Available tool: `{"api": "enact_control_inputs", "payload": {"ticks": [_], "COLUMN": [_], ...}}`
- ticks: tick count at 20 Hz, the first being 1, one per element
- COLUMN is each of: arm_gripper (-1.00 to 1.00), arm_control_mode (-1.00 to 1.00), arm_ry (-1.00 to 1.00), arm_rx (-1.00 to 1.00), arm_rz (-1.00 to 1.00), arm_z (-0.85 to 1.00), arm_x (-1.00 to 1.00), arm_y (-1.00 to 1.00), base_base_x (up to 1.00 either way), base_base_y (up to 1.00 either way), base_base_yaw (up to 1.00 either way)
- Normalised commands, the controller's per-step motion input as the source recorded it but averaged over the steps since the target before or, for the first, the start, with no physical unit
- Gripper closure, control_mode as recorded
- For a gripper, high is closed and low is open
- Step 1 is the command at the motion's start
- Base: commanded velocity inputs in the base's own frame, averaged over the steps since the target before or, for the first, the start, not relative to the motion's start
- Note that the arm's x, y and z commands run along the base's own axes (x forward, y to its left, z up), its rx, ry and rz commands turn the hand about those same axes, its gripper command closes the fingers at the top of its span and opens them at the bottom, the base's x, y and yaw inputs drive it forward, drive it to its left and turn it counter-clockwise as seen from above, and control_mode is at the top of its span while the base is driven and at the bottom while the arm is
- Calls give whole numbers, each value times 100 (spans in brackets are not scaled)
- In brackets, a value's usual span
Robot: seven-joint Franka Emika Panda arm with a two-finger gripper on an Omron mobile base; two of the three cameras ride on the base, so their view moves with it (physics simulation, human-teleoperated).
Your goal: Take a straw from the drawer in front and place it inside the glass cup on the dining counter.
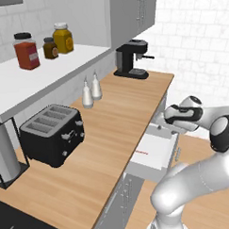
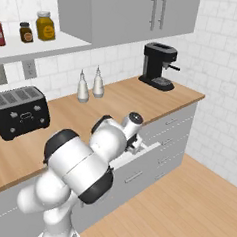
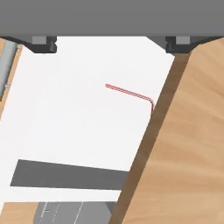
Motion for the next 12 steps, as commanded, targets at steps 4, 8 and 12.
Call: {"api": "enact_control_inputs", "payload": {"ticks": [4, 8, 12], "arm_gripper": [-100, -100, -100], "arm_control_mode": [-100, -100, -100], "arm_ry": [7, 9, 11], "arm_rx": [-13, -10, -6], "arm_rz": [17, 13, 8], "arm_z": [-32, -28, -28], "arm_x": [29, 22, 18], "arm_y": [1, 3, 7], "base_base_x": [0, 0, 0], "base_base_y": [0, 0, 0], "base_base_yaw": [0, 0, 0]}}
